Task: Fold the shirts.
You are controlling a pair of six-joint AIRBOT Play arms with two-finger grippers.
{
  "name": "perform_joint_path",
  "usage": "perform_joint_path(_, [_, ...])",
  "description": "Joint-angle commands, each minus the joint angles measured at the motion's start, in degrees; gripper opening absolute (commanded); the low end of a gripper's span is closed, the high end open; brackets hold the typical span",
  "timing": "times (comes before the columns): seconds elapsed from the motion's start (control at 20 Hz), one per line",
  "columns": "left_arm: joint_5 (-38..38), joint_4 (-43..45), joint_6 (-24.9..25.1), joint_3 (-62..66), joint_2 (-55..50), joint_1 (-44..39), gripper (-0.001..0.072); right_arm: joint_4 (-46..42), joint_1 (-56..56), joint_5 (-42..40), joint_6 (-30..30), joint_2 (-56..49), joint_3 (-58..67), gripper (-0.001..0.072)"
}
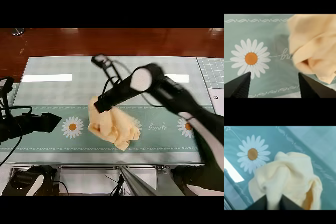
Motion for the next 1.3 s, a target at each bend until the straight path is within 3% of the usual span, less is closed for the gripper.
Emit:
perform_joint_path(0.0, [0.0, -0.1, 0.0, 0.0, -0.3, 0.1, 0.0703, 11.0, 1.4, -6.2, -0.2, -6.3, -2.4, 0.0619])
perform_joint_path(0.15, [-0.3, -1.1, 0.0, 0.0, -1.4, 0.1, 0.0703, 8.8, -7.7, 1.7, -2.1, -3.4, 4.5, 0.0621])
perform_joint_path(0.4, [-1.7, -12.0, 0.0, 0.0, -4.6, 0.1, 0.0703, -2.0, -33.4, 12.0, -0.9, 9.4, 6.8, 0.0619])
perform_joint_path(0.65, [5.1, -12.9, 5.7, 2.0, -17.4, 0.2, 0.0702, -1.9, -51.2, 10.6, -0.9, 21.9, -17.3, 0.0618])
perform_joint_path(0.75, [5.5, -14.7, 7.3, 5.5, -27.2, 0.2, 0.0703, -1.3, -51.8, 8.4, -1.8, 26.4, -29.2, 0.0618])
perform_joint_path(0.85, [4.3, -19.8, 13.0, 9.1, -36.9, 0.2, 0.0703, 0.9, -50.4, 7.1, -3.3, 29.7, -39.2, 0.0618])
perform_joint_path(1.05, [-8.9, -32.9, 21.9, 14.9, -53.7, 0.2, 0.0702, 4.3, -45.2, 5.2, -4.0, 31.8, -51.2, 0.0618])
perform_joint_path(1.15, [-11.8, -40.0, 25.7, 15.5, -57.9, -0.4, 0.0683, 5.2, -40.8, 3.2, -3.7, 31.8, -54.2, 0.0618])
perform_joint_path(1.2, [-11.5, -39.9, 26.2, 15.4, -58.8, -0.9, 0.0468, 5.3, -38.4, 2.2, -2.9, 31.8, -55.1, 0.0618])
perform_joint_path(1.25, [-11.4, -39.5, 28.1, 15.5, -59.2, -1.2, 0.0034, 5.3, -35.7, 1.4, -1.8, 31.8, -55.8, 0.0618])
